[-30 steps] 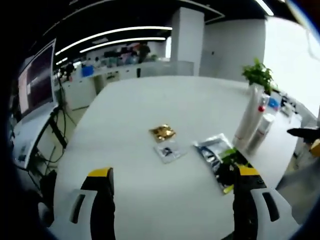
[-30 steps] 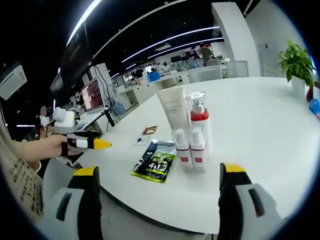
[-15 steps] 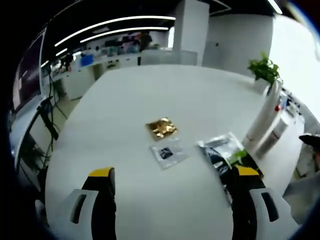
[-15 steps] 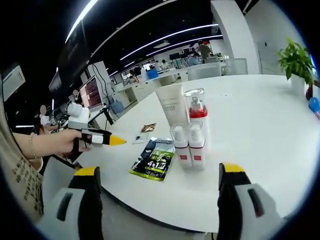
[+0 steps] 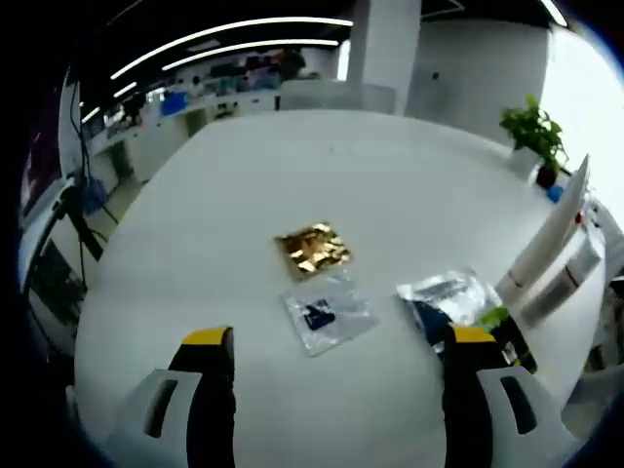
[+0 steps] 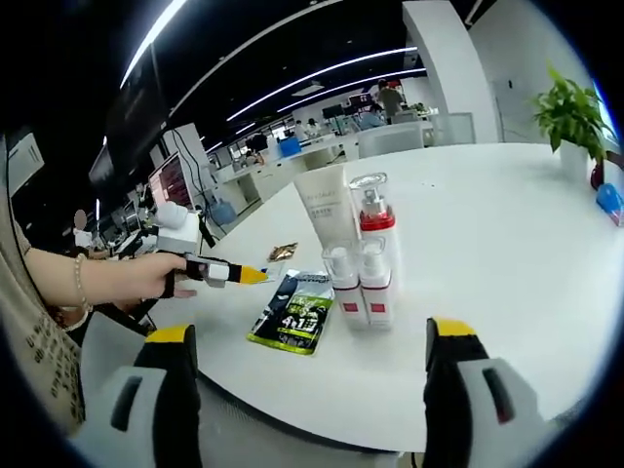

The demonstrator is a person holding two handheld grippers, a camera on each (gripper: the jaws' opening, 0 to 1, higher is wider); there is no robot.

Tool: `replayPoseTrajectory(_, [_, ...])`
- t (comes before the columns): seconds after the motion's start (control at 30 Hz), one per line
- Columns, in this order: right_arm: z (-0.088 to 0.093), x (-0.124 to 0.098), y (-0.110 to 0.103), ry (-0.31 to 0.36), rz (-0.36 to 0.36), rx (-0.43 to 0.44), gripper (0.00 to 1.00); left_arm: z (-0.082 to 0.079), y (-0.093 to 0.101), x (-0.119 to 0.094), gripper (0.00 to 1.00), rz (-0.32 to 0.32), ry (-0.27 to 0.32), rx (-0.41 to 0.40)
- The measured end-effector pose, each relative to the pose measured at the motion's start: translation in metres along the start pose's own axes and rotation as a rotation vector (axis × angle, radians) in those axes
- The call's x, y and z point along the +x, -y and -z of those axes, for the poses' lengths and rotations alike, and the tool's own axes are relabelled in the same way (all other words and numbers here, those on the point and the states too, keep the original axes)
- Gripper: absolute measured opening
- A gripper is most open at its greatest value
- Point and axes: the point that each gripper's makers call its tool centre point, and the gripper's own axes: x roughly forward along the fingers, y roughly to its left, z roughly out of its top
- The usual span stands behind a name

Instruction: Arrange the skincare products in the storage area until every visible bottle or jar stands upright without overlapping.

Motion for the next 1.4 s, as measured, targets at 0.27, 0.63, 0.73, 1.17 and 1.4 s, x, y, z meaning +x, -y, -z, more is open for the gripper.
replayPoseTrajectory(0.27, [0.000,0.000,0.003,-0.003,0.015,0.012,0.97,-0.002,-0.005,0.012,0.73,-0.048,-0.017,-0.046])
replayPoseTrajectory(0.63, [0.002,0.001,0.007,-0.012,0.033,0.024,0.96,0.003,-0.006,0.027,0.65,-0.097,-0.050,-0.004])
replayPoseTrajectory(0.73, [0.003,0.001,0.008,-0.016,0.036,0.023,0.96,0.006,-0.006,0.028,0.63,-0.105,-0.061,-0.003])
replayPoseTrajectory(1.17, [0.004,0.002,0.008,-0.025,0.034,0.021,0.96,-0.002,-0.005,0.034,0.38,-0.081,-0.035,0.030])
replayPoseTrajectory(1.4, [0.004,0.002,0.007,-0.024,0.029,0.018,0.96,0.001,-0.004,0.033,0.38,-0.077,-0.041,0.033])
